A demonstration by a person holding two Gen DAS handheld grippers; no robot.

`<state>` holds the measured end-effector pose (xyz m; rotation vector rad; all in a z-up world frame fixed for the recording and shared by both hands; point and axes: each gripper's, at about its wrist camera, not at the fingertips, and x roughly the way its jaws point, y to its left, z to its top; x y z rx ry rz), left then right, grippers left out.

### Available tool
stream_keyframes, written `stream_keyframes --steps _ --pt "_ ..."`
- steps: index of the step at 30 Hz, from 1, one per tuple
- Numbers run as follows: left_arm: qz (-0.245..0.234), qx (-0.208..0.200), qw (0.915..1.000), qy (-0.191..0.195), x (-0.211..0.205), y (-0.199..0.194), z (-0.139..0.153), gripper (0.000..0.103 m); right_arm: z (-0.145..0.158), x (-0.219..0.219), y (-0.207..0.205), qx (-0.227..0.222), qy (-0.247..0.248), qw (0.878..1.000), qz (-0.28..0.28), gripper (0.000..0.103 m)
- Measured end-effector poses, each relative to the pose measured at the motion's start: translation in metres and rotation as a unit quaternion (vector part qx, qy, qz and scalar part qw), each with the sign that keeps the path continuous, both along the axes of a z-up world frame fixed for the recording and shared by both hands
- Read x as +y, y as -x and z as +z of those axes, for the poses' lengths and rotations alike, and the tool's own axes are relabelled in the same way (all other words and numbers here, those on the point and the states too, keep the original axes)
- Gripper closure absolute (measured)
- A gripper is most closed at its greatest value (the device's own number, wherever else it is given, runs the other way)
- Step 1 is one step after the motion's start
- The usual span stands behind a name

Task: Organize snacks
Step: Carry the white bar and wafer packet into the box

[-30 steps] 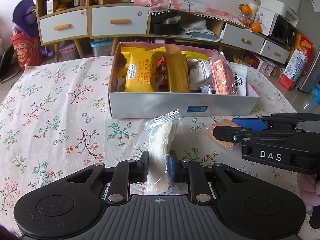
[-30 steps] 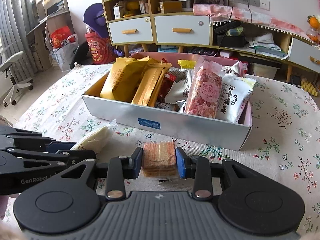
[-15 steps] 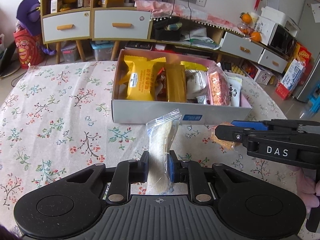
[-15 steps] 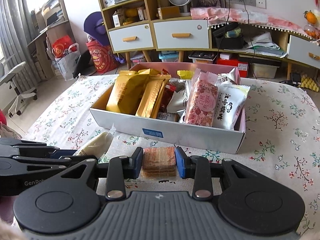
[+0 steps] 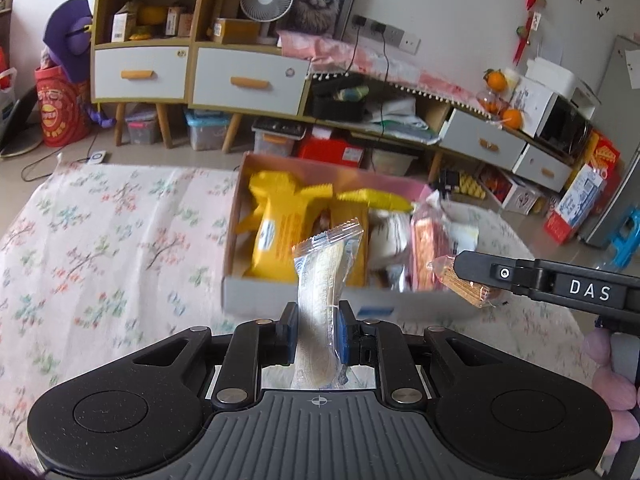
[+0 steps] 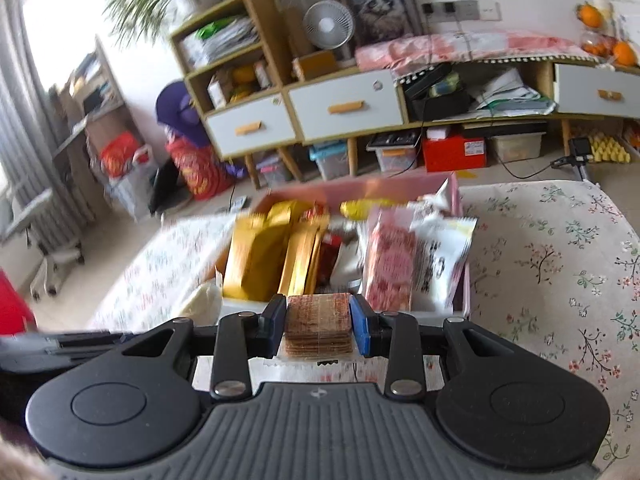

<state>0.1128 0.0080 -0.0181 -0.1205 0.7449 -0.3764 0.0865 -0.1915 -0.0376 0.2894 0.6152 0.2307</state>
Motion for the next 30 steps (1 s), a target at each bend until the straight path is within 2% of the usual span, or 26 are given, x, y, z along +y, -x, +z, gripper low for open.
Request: stream_keyframes --steps 8,19,24,30 --pt "0.001 -0.011 0.9999 0.010 -0.018 -0.038 -0.006 0.086 -0.003 -0.009 -0.023 0.006 -0.041 0.999 -0.028 0.071" --pt "0.001 -0.044 0.9985 0.033 -0.026 -0.072 -0.015 0.086 -0.013 -0.004 -0.043 0.016 -0.041 0.999 -0.032 0.071" --pt "-0.004 -0.066 0.9974 0.026 -0.031 -0.078 -0.019 0.086 -0.012 -0.001 -0.047 0.013 -0.041 0.999 -0.031 0.071" --pt "-0.017 -0.067 0.9975 0.016 -0.038 -0.080 -0.030 0.086 -0.015 -0.002 -0.051 0.014 -0.039 0.999 -0.034 0.071"
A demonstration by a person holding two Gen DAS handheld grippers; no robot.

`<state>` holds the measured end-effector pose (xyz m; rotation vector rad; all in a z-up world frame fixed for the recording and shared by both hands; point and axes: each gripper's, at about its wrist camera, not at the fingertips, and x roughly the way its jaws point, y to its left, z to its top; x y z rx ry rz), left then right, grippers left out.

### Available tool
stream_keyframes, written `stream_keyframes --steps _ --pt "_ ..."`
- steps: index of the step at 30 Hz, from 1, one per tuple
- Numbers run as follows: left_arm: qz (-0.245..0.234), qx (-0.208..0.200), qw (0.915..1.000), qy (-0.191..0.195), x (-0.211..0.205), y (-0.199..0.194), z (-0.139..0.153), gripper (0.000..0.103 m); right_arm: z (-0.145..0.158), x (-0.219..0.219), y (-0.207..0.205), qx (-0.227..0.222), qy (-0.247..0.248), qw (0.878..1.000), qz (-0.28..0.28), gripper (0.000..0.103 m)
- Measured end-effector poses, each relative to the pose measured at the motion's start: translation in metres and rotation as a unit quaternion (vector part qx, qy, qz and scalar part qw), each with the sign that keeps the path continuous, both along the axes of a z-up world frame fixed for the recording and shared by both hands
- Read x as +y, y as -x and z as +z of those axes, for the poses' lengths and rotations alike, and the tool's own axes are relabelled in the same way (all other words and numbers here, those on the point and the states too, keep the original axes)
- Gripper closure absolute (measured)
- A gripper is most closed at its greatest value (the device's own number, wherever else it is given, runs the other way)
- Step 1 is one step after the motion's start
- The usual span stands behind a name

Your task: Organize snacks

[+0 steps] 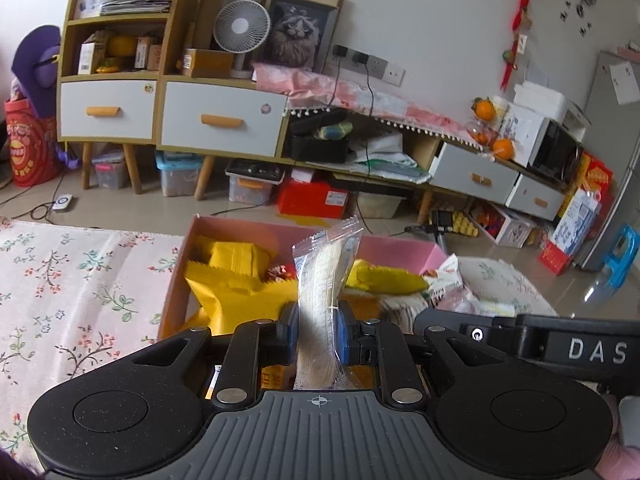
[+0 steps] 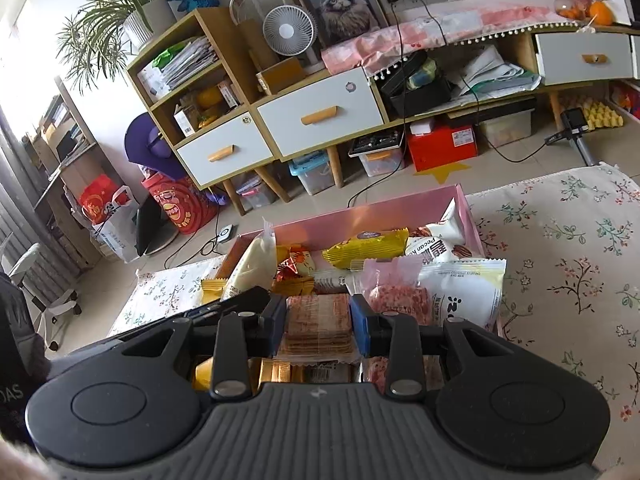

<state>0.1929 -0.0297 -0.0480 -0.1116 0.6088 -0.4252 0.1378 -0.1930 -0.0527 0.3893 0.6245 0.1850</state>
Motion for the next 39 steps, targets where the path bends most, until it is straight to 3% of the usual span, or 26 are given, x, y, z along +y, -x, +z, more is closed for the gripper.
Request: stream_keyframes --steps 8,13,17,19,26,31,39 --pt "-0.006 -0.002 0.9999 -0.013 0.001 0.003 -0.003 0.081 0.001 -0.001 0.000 0.000 0.003 1.000 0.004 0.071" --pt "-0.013 0.000 0.9998 -0.014 0.003 0.011 0.004 0.072 0.007 -0.001 0.004 -0.005 0.007 1.000 0.008 0.068" --pt "-0.017 0.001 0.9997 -0.018 0.005 0.023 0.012 0.061 0.014 0.000 0.011 -0.012 0.013 1.000 0.013 0.059" --pt "-0.016 0.001 0.9996 -0.023 0.007 0.031 0.015 0.048 0.018 0.000 0.014 -0.014 0.016 1.000 0.015 0.059" --pt "-0.010 0.016 0.9986 -0.050 0.014 0.062 0.026 0.035 0.029 -0.001 0.035 -0.019 0.037 0.999 0.013 0.043" --pt "0.006 0.025 0.9972 -0.070 0.019 0.088 0.033 0.015 0.031 0.001 0.050 -0.014 0.063 0.998 0.007 0.034" --pt "0.035 0.049 0.9929 -0.102 0.023 0.128 0.046 0.004 0.033 0.007 0.074 0.008 0.106 0.994 -0.006 0.013"
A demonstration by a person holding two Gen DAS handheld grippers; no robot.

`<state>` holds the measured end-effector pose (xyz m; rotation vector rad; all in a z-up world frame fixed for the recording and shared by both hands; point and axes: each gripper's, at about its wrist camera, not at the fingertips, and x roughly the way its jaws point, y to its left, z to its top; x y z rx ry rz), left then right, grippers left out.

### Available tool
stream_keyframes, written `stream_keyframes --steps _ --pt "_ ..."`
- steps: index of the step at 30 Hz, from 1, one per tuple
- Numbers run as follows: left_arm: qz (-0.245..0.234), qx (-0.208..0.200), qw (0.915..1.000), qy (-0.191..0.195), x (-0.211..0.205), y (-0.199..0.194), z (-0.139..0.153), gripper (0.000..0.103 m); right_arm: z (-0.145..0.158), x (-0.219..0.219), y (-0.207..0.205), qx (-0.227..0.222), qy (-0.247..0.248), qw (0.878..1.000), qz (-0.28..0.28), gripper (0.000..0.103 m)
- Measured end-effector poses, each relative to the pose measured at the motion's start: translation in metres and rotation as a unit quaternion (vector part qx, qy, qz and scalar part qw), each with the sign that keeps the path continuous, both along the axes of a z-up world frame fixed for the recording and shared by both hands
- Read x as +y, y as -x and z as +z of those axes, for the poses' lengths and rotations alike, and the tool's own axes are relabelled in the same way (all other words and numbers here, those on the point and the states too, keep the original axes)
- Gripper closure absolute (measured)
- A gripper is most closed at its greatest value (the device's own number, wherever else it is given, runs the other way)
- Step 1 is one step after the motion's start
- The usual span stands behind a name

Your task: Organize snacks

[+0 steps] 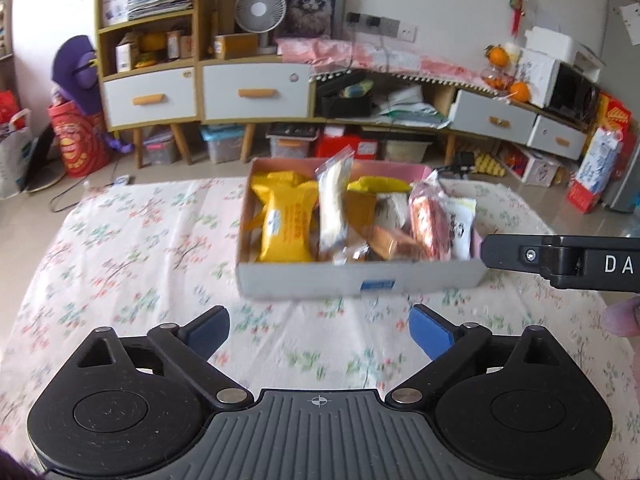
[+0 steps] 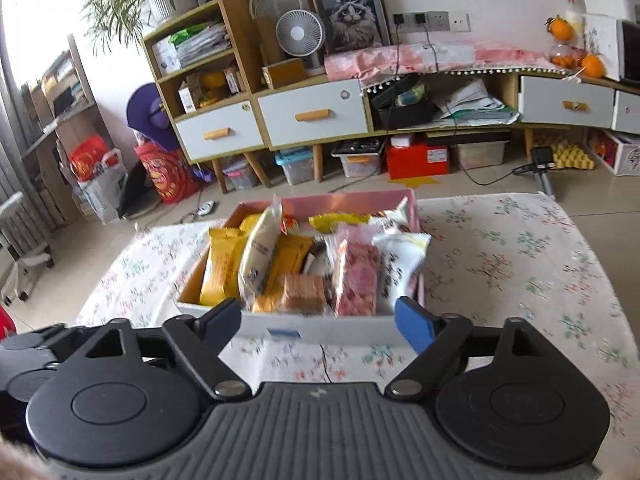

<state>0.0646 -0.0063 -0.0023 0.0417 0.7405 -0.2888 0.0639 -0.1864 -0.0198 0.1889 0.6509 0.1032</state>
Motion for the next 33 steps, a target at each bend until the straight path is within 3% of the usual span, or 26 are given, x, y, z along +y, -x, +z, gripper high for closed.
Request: stream_keyframes --steps 7,13,23,33 --pt "0.024 0.018 0.9990 -0.032 0.003 0.029 -0.002 0.003 -0.009 0.007 0.019 0.039 0.024 0.999 -0.028 0.005" --pt "0.037 0.068 0.9970 -0.005 0.013 0.036 -0.003 0.003 -0.015 0.007 0.034 0.064 0.022 0.997 -0.040 0.003" --pt "0.060 0.071 0.9949 -0.039 0.012 0.038 -0.011 0.002 -0.021 0.021 0.039 0.063 0.067 0.995 -0.031 0.000" --pt "0.078 0.077 0.9933 -0.035 0.019 0.026 -0.017 0.002 -0.033 0.027 0.030 0.074 0.092 0.993 -0.027 0.000"
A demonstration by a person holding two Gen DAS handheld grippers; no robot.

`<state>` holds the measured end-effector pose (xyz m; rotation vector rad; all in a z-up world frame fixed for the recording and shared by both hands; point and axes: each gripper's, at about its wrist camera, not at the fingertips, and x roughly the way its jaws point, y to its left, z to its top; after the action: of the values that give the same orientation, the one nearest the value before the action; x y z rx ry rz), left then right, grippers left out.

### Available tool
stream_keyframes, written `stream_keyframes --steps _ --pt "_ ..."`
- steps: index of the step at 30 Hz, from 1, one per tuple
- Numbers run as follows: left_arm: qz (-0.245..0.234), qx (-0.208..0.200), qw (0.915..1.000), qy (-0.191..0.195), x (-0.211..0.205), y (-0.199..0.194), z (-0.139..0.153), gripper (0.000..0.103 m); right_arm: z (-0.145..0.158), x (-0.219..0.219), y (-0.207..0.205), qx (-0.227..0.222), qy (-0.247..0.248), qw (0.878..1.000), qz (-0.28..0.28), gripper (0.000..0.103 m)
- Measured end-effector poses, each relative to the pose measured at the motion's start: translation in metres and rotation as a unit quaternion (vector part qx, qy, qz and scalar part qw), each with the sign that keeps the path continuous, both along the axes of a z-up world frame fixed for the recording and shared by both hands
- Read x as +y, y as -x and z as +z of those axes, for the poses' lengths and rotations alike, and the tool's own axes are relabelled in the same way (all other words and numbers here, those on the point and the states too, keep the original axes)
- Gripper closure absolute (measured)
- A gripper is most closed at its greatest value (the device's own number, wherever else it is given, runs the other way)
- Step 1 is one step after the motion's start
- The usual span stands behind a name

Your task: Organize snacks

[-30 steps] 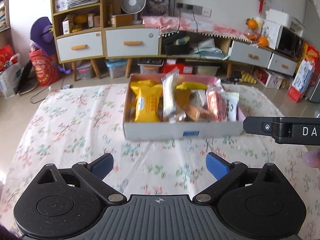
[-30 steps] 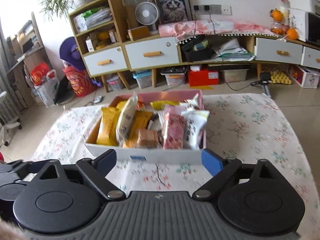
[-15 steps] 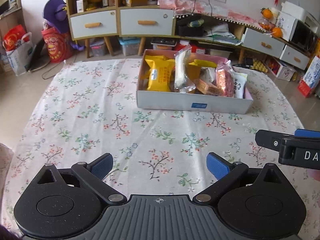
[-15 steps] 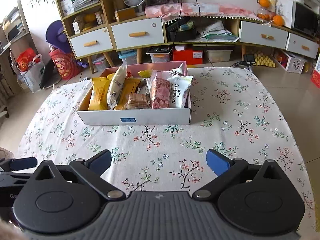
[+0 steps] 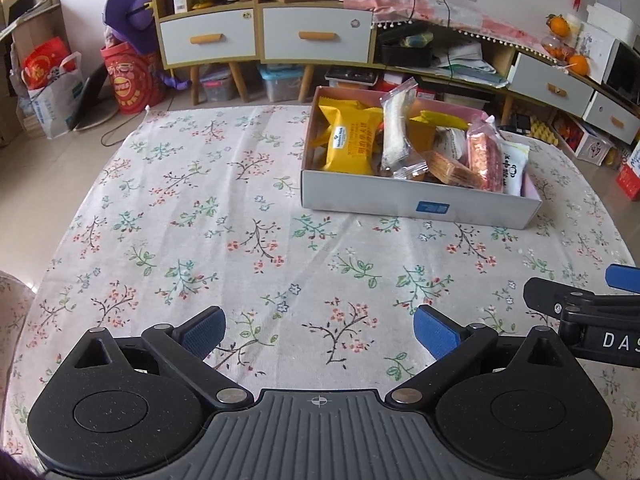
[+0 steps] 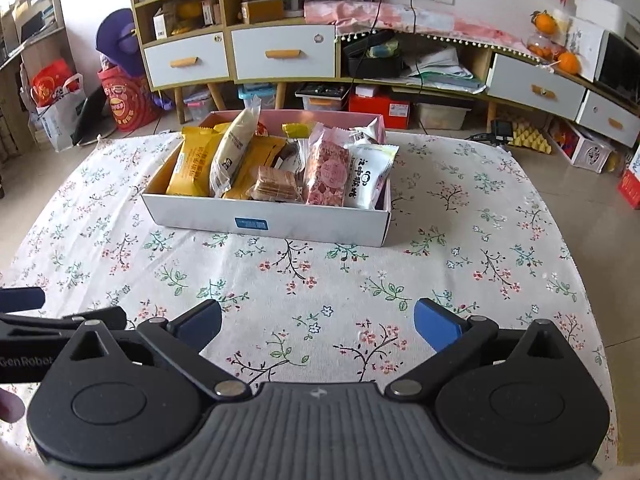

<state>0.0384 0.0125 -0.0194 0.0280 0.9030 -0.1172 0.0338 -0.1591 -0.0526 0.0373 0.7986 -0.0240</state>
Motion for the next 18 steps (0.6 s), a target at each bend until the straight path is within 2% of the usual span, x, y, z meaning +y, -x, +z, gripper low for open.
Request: stream_keyframes --steps 7,18 --pt "0.017 -0.001 0.9999 0.000 0.002 0.000 0.003 0.002 -0.001 0.003 0.000 -0.001 0.006 1.000 -0.002 0.000" --pt "0.012 -0.009 0.9998 -0.014 -0.009 0.003 0.005 0.002 0.000 0.002 0.000 0.001 0.015 1.000 -0.011 0.000"
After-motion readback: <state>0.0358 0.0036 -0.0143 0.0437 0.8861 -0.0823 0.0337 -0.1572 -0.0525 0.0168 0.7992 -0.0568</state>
